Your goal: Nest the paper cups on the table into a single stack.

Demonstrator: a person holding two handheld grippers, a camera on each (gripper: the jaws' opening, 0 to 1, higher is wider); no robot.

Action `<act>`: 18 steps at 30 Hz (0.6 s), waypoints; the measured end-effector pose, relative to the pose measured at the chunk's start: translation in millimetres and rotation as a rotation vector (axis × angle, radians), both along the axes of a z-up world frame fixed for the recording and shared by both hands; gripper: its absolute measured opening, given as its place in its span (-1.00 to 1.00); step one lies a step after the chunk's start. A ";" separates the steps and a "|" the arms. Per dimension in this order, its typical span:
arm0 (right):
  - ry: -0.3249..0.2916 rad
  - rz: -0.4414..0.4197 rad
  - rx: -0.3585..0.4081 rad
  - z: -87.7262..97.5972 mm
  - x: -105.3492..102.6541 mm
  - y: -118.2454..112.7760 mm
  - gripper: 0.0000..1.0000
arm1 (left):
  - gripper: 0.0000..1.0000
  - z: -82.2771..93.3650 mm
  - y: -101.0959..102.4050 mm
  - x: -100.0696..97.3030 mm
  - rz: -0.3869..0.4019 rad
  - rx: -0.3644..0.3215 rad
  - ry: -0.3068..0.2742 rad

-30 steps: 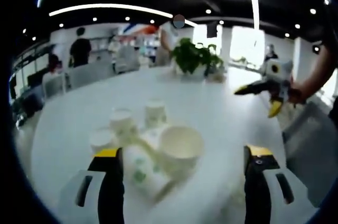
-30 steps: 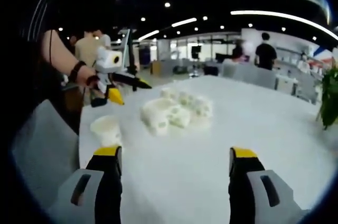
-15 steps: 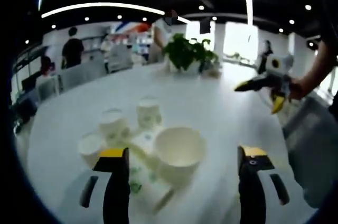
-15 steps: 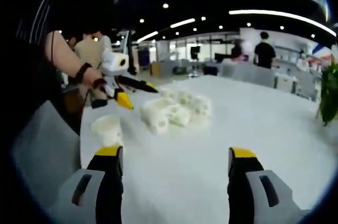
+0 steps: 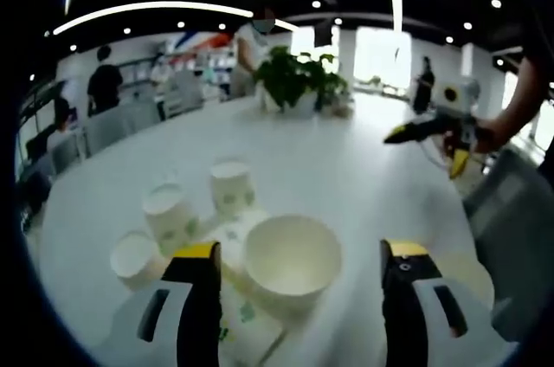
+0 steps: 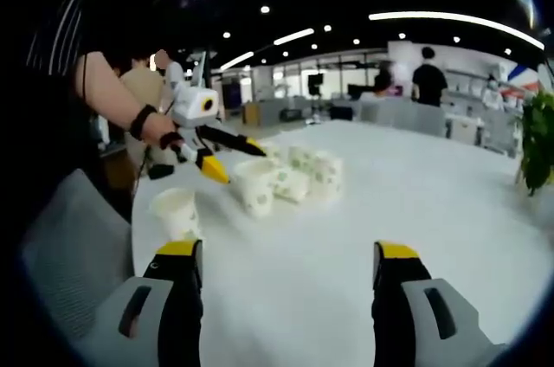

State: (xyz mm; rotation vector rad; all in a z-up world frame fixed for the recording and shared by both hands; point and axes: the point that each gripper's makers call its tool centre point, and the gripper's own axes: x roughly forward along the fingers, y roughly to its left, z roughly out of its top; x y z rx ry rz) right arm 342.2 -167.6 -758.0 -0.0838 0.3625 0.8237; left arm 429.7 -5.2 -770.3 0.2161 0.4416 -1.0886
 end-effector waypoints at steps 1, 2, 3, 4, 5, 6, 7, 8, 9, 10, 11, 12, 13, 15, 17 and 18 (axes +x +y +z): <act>0.001 -0.003 -0.001 -0.4 0.1 -1.2 0.56 | 0.46 -0.9 -0.3 0.3 -0.002 0.001 -0.001; 0.001 -0.004 -0.002 -0.7 0.1 -1.7 0.56 | 0.44 -1.9 -1.1 0.0 -0.006 0.001 0.001; 0.004 -0.006 -0.001 -1.1 -0.1 -2.4 0.56 | 0.43 -3.0 -1.4 -0.1 -0.010 0.003 0.002; 0.005 -0.007 0.002 -0.8 -0.1 -2.4 0.55 | 0.42 -4.6 -1.8 -0.8 -0.015 0.007 0.005; 0.006 -0.010 0.004 -0.8 -0.2 -2.7 0.55 | 0.38 -4.2 -2.3 -1.5 -0.020 0.006 0.002; 0.010 -0.010 0.002 -2.0 -0.3 -3.4 0.55 | 0.36 -4.3 -2.7 -1.9 -0.024 0.005 0.001; 0.012 -0.009 0.002 -2.7 -0.7 -3.7 0.55 | 0.34 -5.3 -3.0 -2.0 -0.026 0.007 0.005; 0.012 -0.009 0.003 -3.1 -0.7 -3.7 0.55 | 0.34 -7.5 -3.2 -1.6 -0.025 0.012 0.010; 0.009 -0.007 0.000 -3.3 -1.0 -3.7 0.55 | 0.34 -8.2 -3.3 -1.3 -0.025 0.014 0.011; 0.011 -0.007 -0.002 -3.2 -1.3 -3.9 0.55 | 0.32 -8.4 -3.4 -1.2 -0.025 0.013 0.011; 0.011 -0.007 0.000 -2.9 -1.5 -3.9 0.55 | 0.30 -9.0 -3.5 -1.3 -0.027 0.013 0.014; 0.010 -0.007 0.002 -3.2 -1.4 -4.6 0.55 | 0.28 -9.3 -3.4 -1.5 -0.026 0.015 0.017; 0.013 -0.008 -0.002 -4.1 -1.5 -5.3 0.55 | 0.25 -9.6 -3.6 -1.6 -0.027 0.015 0.019; 0.015 -0.007 -0.002 -3.3 -1.9 -4.7 0.54 | 0.18 -11.5 -3.0 -2.4 -0.035 0.027 0.017; 0.015 -0.007 -0.003 -3.5 -1.5 -5.0 0.52 | 0.11 -13.8 -2.6 -3.3 -0.036 0.026 0.037; 0.018 -0.007 -0.004 -3.6 -1.4 -5.4 0.52 | 0.08 -14.2 -2.6 -3.5 -0.037 0.024 0.040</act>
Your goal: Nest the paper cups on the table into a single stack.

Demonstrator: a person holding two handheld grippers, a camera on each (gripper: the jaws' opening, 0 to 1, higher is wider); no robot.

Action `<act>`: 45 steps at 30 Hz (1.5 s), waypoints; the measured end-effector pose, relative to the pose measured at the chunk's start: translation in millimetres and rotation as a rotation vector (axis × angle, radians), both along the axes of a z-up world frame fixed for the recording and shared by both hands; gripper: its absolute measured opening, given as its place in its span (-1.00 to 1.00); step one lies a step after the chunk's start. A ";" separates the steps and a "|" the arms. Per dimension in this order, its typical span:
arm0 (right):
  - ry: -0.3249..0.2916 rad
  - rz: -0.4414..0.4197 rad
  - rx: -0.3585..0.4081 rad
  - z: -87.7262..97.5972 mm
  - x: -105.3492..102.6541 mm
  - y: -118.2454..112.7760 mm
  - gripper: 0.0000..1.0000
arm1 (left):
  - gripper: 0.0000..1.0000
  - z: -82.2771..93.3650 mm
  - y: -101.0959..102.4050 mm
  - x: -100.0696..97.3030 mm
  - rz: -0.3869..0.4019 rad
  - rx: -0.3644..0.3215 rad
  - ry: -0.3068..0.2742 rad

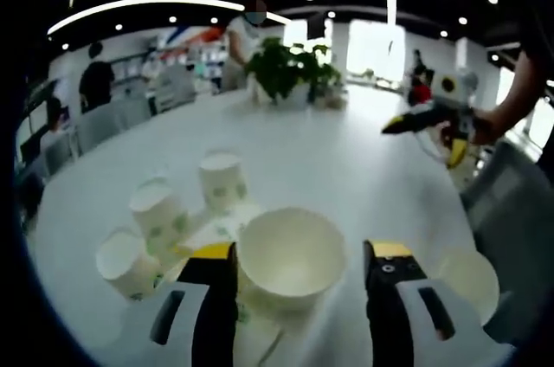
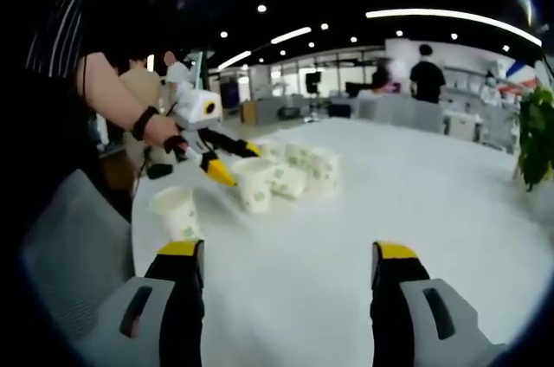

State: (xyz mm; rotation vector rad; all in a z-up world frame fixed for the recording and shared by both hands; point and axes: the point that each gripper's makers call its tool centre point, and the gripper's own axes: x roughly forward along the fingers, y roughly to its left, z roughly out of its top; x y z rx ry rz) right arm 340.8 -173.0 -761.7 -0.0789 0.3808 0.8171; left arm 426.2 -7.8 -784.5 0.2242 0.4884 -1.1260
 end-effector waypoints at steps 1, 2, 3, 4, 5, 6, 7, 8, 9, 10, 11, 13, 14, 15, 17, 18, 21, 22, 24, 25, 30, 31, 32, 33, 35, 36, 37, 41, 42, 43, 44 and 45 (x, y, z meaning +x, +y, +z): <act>0.000 -0.001 0.004 0.4 0.1 0.0 0.51 | 0.03 -1.0 0.2 0.0 0.000 0.001 0.003; -0.001 -0.002 0.008 0.7 0.3 -0.1 0.51 | 0.00 -1.9 0.5 0.1 -0.002 0.004 0.003; 0.000 -0.001 0.007 -0.1 0.4 -0.5 0.51 | -0.02 -2.0 0.3 0.2 -0.003 0.004 0.003; 0.002 0.000 0.004 -0.8 0.2 -0.7 0.51 | -0.04 -2.2 -0.3 -0.5 -0.005 0.000 0.011; 0.007 0.001 0.004 -1.3 -0.3 -0.7 0.50 | -0.04 -1.5 -0.8 -0.7 -0.005 -0.001 0.011; 0.007 0.002 0.007 -1.1 -0.4 -0.8 0.49 | -0.05 -1.2 -1.3 -0.8 -0.007 0.000 0.010; 0.003 0.004 0.007 -0.7 -0.6 -1.1 0.48 | -0.05 -1.2 -1.5 -0.9 -0.008 0.000 0.010; 0.003 0.004 0.005 -0.5 -0.8 -1.0 0.48 | -0.06 -1.3 -2.2 -1.2 -0.009 -0.002 0.012; 0.004 0.004 0.003 -0.4 -1.1 -0.9 0.48 | -0.06 -1.2 -2.8 -1.3 -0.011 -0.002 0.012; 0.007 0.004 0.004 -0.8 -1.3 -1.1 0.48 | -0.06 -1.2 -3.5 -1.4 -0.012 0.000 0.013; 0.005 0.004 0.003 -0.9 -1.3 -1.6 0.48 | -0.07 -1.1 -3.7 -1.4 -0.013 -0.001 0.012; 0.008 0.004 0.003 -1.0 -1.5 -2.2 0.48 | -0.08 -1.8 -4.1 -0.8 -0.014 0.000 0.016; 0.008 0.003 0.003 -1.2 -1.4 -2.4 0.48 | -0.08 -2.0 -4.7 -1.3 -0.011 -0.004 0.028; 0.008 0.005 0.002 -1.3 -1.3 -2.8 0.48 | -0.09 -0.9 -5.5 -1.6 -0.011 -0.008 0.032; 0.005 0.006 -0.011 -2.2 -1.0 -3.9 0.48 | -0.10 0.3 -6.6 -2.3 -0.013 -0.015 0.033; 0.004 0.007 -0.009 -2.0 -1.5 -3.5 0.48 | -0.10 0.4 -6.8 -2.1 -0.012 -0.014 0.033; 0.003 0.006 -0.018 -2.0 -1.7 -4.3 0.48 | -0.10 3.2 -7.6 -3.8 -0.008 -0.014 0.035; 0.003 0.006 -0.014 -2.4 -1.5 -4.3 0.48 | -0.10 4.3 -7.8 -4.0 -0.008 -0.014 0.034; 0.002 0.006 -0.008 -0.6 -1.8 -3.5 0.48 | -0.10 6.4 -6.9 -4.1 -0.010 -0.018 0.029; 0.002 0.006 -0.010 0.0 -2.1 -3.2 0.48 | -0.10 8.2 -6.5 -4.1 -0.009 -0.019 0.027; -0.012 0.023 -0.021 3.3 -5.9 1.7 0.48 | -0.10 13.9 -1.2 -2.0 0.015 -0.022 0.024; -0.011 0.028 -0.023 3.5 -6.9 2.9 0.48 | -0.10 16.6 -0.8 -2.7 0.016 -0.024 0.019; -0.014 0.033 -0.025 4.4 -8.0 4.0 0.48 | -0.10 18.0 -0.5 -3.1 0.017 -0.024 0.017; -0.017 0.034 -0.026 5.2 -8.6 4.4 0.48 | -0.10 19.5 -0.3 -3.8 0.018 -0.025 0.017; -0.023 0.034 -0.026 8.0 -9.4 4.6 0.48 | -0.10 23.4 1.2 -5.5 0.026 -0.030 0.017; -0.023 0.032 -0.025 8.8 -9.5 4.6 0.48 | -0.10 25.3 1.7 -6.7 0.028 -0.034 0.019; -0.023 0.029 -0.023 9.9 -10.0 4.7 0.48 | -0.10 27.9 2.8 -8.2 0.033 -0.038 0.019; -0.030 0.028 -0.022 14.0 -13.2 6.1 0.48 | -0.11 40.5 6.4 -13.6 0.045 -0.049 0.003; -0.031 0.027 -0.026 14.8 -13.7 6.2 0.48 | -0.11 43.4 8.1 -13.3 0.051 -0.052 -0.012; -0.033 0.026 -0.026 15.8 -14.5 6.3 0.49 | -0.11 45.5 10.1 -12.7 0.058 -0.052 -0.022; -0.036 0.025 -0.021 17.5 -15.4 6.7 0.49 | -0.11 47.8 12.9 -13.0 0.068 -0.054 -0.017; -0.035 0.024 -0.020 18.1 -16.0 7.1 0.49 | -0.11 50.2 14.2 -13.2 0.075 -0.062 -0.011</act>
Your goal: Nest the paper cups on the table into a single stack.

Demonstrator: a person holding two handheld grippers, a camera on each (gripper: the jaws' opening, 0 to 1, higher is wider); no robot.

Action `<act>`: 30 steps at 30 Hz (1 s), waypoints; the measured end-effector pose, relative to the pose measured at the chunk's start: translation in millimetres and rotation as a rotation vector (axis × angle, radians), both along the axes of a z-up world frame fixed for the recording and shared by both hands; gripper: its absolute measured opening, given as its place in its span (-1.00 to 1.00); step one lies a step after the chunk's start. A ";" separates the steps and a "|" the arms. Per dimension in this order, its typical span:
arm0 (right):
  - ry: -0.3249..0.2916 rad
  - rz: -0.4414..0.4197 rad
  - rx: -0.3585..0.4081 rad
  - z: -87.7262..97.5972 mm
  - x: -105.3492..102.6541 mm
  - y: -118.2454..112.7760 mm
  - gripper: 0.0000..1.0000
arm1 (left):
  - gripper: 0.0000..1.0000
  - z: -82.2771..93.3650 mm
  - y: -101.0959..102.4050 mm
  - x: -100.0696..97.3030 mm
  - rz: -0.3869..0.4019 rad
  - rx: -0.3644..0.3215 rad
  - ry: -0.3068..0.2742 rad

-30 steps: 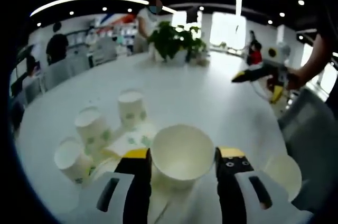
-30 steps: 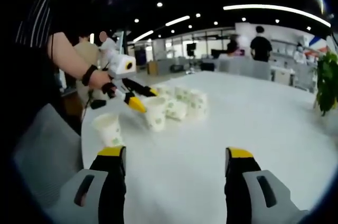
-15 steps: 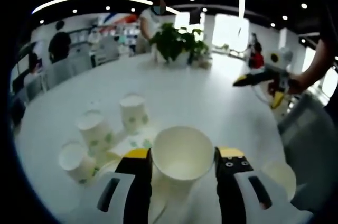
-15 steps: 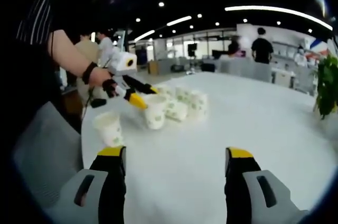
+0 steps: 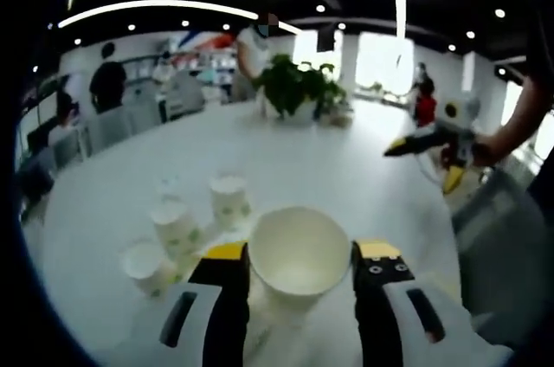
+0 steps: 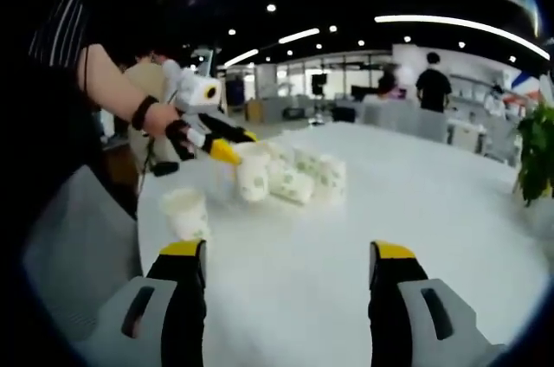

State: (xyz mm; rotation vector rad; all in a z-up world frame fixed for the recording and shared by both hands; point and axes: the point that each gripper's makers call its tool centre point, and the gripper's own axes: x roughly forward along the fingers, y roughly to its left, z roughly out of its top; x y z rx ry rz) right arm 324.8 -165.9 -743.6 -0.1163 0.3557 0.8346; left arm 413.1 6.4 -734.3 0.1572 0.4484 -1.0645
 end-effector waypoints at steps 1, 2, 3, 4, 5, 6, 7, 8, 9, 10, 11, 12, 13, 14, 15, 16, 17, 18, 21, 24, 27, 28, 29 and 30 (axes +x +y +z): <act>0.001 -0.002 -0.002 0.1 0.0 0.4 0.49 | -0.11 3.7 1.7 -1.2 0.007 -0.007 -0.001; 0.001 -0.003 -0.001 0.4 -0.5 0.8 0.49 | -0.11 6.8 2.7 -2.5 0.009 -0.010 -0.006; 0.000 -0.005 0.002 1.5 -1.2 0.9 0.49 | -0.11 10.3 3.7 -3.6 0.013 -0.014 -0.011; -0.003 -0.004 0.003 2.6 -1.9 1.7 0.49 | -0.11 14.5 3.9 -3.9 0.023 -0.027 -0.008; -0.005 -0.002 0.004 4.2 -2.6 2.9 0.49 | -0.11 25.6 0.4 -7.2 0.030 -0.087 0.017; -0.007 0.000 0.002 5.7 -3.2 4.4 0.48 | -0.11 30.1 2.1 -7.0 0.033 -0.091 0.009; -0.010 0.007 0.001 7.3 -3.8 6.4 0.48 | -0.12 35.4 4.3 -8.2 0.036 -0.085 -0.001; -0.011 0.009 0.002 8.5 -4.1 7.4 0.48 | -0.12 38.4 4.8 -8.6 0.038 -0.085 -0.009; -0.015 0.012 0.002 10.6 -4.5 8.9 0.48 | -0.12 43.9 5.5 -9.9 0.038 -0.089 -0.018; -0.017 0.013 0.001 11.9 -4.9 9.9 0.48 | -0.12 47.6 6.0 -10.4 0.040 -0.092 -0.018; -0.021 0.015 -0.002 13.0 -5.5 11.1 0.48 | -0.12 53.7 6.1 -11.9 0.038 -0.095 -0.026; -0.021 0.015 -0.001 13.9 -6.0 11.7 0.48 | -0.12 58.1 5.5 -13.3 0.037 -0.096 -0.033; -0.024 0.014 0.000 14.9 -6.9 11.8 0.48 | -0.12 62.5 5.3 -14.9 0.036 -0.100 -0.036; -0.031 0.015 0.003 16.8 -8.0 12.7 0.48 | -0.12 68.4 5.2 -16.1 0.037 -0.106 -0.050; -0.032 0.017 0.004 18.0 -9.0 13.7 0.48 | -0.12 71.7 5.5 -16.6 0.040 -0.108 -0.059; -0.033 0.020 0.002 18.8 -10.4 15.2 0.47 | -0.12 74.5 5.5 -17.9 0.038 -0.111 -0.061; -0.034 0.023 -0.003 18.6 -11.2 15.8 0.47 | -0.12 76.6 5.4 -19.0 0.038 -0.114 -0.062; -0.037 0.024 -0.004 19.1 -12.1 16.3 0.47 | -0.13 78.6 5.1 -20.3 0.037 -0.115 -0.063; -0.046 0.024 -0.004 22.0 -14.1 16.7 0.47 | -0.13 84.3 4.7 -26.1 0.030 -0.107 -0.075; -0.052 0.020 -0.005 22.5 -15.1 15.7 0.47 | -0.13 86.5 6.5 -31.5 0.032 -0.105 -0.074; -0.065 0.009 -0.005 23.7 -15.5 13.1 0.49 | -0.14 86.1 6.7 -40.0 0.027 -0.099 -0.071; -0.066 0.006 -0.006 23.8 -15.2 12.4 0.50 | -0.14 86.3 6.2 -43.0 0.025 -0.097 -0.067; -0.065 0.002 -0.008 23.5 -15.2 11.5 0.50 | -0.14 86.1 5.5 -46.6 0.023 -0.093 -0.061; -0.065 0.001 -0.006 23.6 -15.3 10.9 0.51 | -0.15 86.1 5.3 -49.0 0.021 -0.091 -0.061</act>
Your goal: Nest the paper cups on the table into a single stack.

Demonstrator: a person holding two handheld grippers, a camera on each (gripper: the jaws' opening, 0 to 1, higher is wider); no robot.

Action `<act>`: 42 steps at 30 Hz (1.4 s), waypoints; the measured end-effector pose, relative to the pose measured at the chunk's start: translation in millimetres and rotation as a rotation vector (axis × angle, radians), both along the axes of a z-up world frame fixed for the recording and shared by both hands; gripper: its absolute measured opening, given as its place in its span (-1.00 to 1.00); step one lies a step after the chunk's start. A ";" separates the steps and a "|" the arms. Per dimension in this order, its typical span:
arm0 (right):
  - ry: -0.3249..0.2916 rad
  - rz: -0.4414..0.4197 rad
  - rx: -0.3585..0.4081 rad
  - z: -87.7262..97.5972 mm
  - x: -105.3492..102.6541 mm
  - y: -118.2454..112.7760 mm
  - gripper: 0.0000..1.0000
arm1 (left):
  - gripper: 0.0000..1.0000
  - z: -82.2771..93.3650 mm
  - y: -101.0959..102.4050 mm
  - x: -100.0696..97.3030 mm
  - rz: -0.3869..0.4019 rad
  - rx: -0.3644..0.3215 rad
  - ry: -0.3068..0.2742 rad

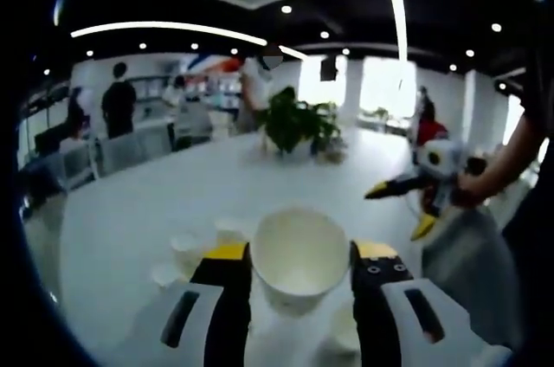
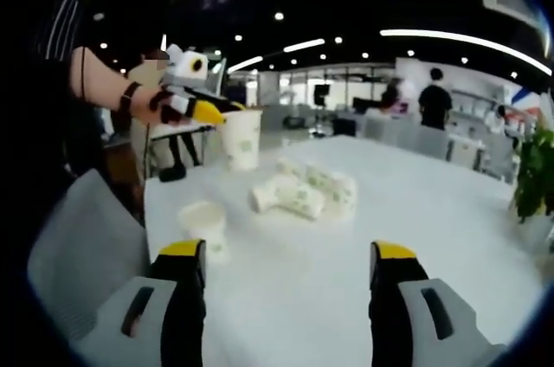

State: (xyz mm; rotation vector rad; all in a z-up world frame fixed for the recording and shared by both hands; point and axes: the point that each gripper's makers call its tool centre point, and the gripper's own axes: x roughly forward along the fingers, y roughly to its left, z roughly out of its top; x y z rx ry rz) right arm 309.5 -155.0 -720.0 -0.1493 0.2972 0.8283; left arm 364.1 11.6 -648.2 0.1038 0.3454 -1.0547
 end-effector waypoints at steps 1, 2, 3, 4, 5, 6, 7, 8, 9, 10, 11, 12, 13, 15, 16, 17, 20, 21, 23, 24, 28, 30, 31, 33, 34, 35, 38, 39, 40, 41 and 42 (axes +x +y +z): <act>-0.001 -0.002 -0.001 -0.3 -0.2 -0.9 0.51 | -0.15 1.0 -0.8 -2.9 -0.006 0.002 -0.008; -0.002 -0.004 -0.004 -0.4 -0.4 -1.7 0.51 | -0.15 2.1 -1.1 -5.0 -0.011 0.003 -0.019; -0.001 -0.006 -0.002 -0.4 -1.3 -2.4 0.51 | -0.15 3.0 -2.2 -7.1 -0.018 0.005 -0.031; 0.000 -0.008 0.000 -0.2 -1.7 -2.7 0.51 | -0.15 2.7 -2.4 -8.6 -0.020 0.007 -0.032; 0.002 -0.010 -0.003 0.0 -3.1 -2.9 0.51 | -0.15 2.4 -3.0 -10.1 -0.022 0.008 -0.030; 0.000 -0.010 -0.005 0.3 -3.8 -3.2 0.51 | -0.15 1.6 -3.8 -12.8 -0.028 0.007 -0.025; -0.004 -0.007 -0.004 0.8 -5.1 -2.8 0.50 | -0.15 1.7 -4.7 -14.5 -0.030 0.005 -0.022; -0.003 -0.005 -0.004 0.6 -5.8 -2.7 0.50 | -0.15 2.2 -5.6 -17.3 -0.034 0.004 -0.023; 0.000 -0.005 -0.007 0.4 -6.9 -2.4 0.50 | -0.15 2.3 -6.3 -18.7 -0.035 0.006 -0.026; 0.001 -0.005 -0.009 0.4 -7.5 -2.6 0.50 | -0.15 2.1 -6.7 -20.9 -0.038 0.006 -0.031; 0.002 -0.005 -0.007 -0.3 -7.5 -2.8 0.50 | -0.15 2.2 -6.9 -21.5 -0.039 0.006 -0.032; 0.001 -0.006 -0.004 0.5 -7.4 -3.1 0.50 | -0.15 1.9 -7.4 -23.2 -0.042 0.004 -0.036; -0.001 -0.006 -0.001 0.8 -7.7 -2.9 0.50 | -0.15 1.5 -7.8 -24.0 -0.044 0.006 -0.038; -0.003 0.000 0.004 2.3 -8.9 -1.3 0.50 | -0.15 0.8 -8.7 -26.9 -0.050 0.009 -0.034; -0.004 0.001 -0.004 2.1 -9.5 -1.2 0.50 | -0.15 1.2 -9.4 -28.7 -0.055 0.007 -0.033; -0.003 0.003 -0.003 2.0 -10.1 -0.6 0.50 | -0.15 1.5 -10.3 -30.9 -0.058 0.008 -0.033; -0.005 0.006 -0.004 1.8 -11.6 0.2 0.49 | -0.15 0.0 -11.3 -35.0 -0.067 0.009 -0.031; -0.001 0.007 -0.006 1.4 -11.9 0.5 0.49 | -0.15 -2.0 -11.2 -36.4 -0.069 0.014 -0.030; 0.004 0.007 -0.004 0.2 -11.8 0.4 0.48 | -0.15 -3.8 -11.9 -39.7 -0.077 0.012 -0.022; 0.003 0.007 -0.006 0.1 -11.7 0.2 0.48 | -0.15 -4.9 -12.1 -41.0 -0.079 0.012 -0.021; 0.004 0.009 -0.006 -0.6 -12.0 0.6 0.48 | -0.15 -8.5 -13.9 -45.5 -0.087 0.009 -0.010; 0.001 0.009 -0.005 -0.8 -11.0 0.6 0.49 | -0.15 -10.4 -15.2 -48.1 -0.093 0.010 -0.006; 0.001 0.009 -0.009 -0.1 -11.2 0.9 0.49 | -0.15 -11.6 -15.9 -49.8 -0.098 0.010 -0.006; 0.001 0.010 -0.010 0.0 -10.9 0.9 0.49 | -0.15 -13.6 -16.8 -51.7 -0.103 0.014 -0.009; 0.002 0.011 -0.007 -0.1 -10.7 0.9 0.48 | -0.15 -16.0 -17.2 -53.0 -0.108 0.021 -0.004; 0.002 0.011 -0.008 -0.2 -10.5 0.8 0.48 | -0.15 -17.8 -17.3 -54.4 -0.112 0.027 0.002; 0.006 0.011 -0.013 -1.8 -11.2 0.2 0.48 | -0.16 -21.2 -17.6 -57.0 -0.119 0.029 0.003; 0.007 0.011 -0.012 -2.2 -11.4 -0.1 0.48 | -0.16 -21.3 -17.8 -57.6 -0.119 0.027 0.007; 0.010 0.008 -0.015 -3.1 -11.5 -0.8 0.48 | -0.15 -22.3 -18.0 -58.6 -0.118 0.024 0.009; 0.012 0.008 -0.017 -3.2 -11.7 -1.0 0.48 | -0.15 -23.5 -17.9 -59.1 -0.117 0.023 0.009; 0.011 0.007 -0.015 -2.9 -11.7 -1.0 0.48 | -0.15 -26.1 -17.2 -58.7 -0.111 0.022 0.013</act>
